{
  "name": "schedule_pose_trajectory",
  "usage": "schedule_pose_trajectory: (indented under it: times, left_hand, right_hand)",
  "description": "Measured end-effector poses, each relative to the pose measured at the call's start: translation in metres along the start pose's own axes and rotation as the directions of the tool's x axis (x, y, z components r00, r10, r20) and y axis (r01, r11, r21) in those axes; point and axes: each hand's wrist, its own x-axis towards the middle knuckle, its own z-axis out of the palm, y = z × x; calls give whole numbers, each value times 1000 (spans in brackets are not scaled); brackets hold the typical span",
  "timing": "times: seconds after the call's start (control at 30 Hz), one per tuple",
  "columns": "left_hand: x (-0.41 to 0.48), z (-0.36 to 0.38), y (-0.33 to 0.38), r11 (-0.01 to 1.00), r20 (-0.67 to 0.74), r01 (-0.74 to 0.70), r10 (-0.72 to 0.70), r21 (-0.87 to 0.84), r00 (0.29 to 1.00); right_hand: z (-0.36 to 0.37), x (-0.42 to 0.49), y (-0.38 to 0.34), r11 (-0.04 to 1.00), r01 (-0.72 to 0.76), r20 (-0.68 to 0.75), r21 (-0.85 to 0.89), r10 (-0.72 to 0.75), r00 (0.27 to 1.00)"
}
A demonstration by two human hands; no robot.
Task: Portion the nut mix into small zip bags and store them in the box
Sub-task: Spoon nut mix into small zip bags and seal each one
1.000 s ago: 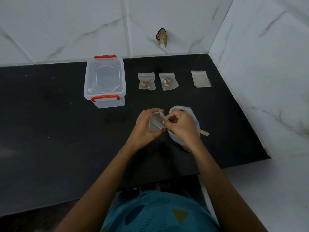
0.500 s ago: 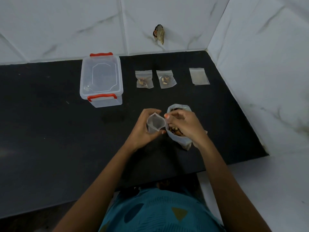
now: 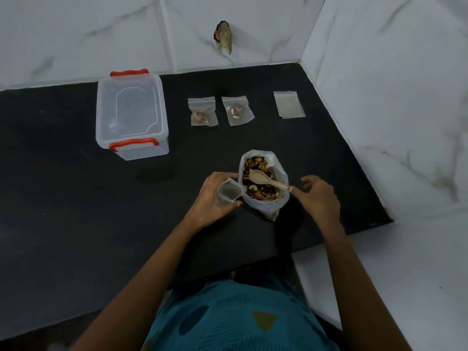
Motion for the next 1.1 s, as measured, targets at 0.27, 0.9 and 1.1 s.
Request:
schedule_pose_trajectory:
  times: [0.27, 0.9, 1.1]
  left_hand:
    - [2, 11, -10, 996, 73, -21, 27, -82, 997]
    - [-9, 15, -5, 986, 198, 116, -91, -119, 976]
    - [-9, 14, -9, 979, 227, 139, -103, -150, 969]
  right_hand:
    - [3, -1, -9, 840, 14, 27, 543, -34, 999]
    - [18, -31, -10, 770, 537, -296, 343, -454, 840]
    - [32, -34, -14, 801, 529, -233, 282, -477, 847]
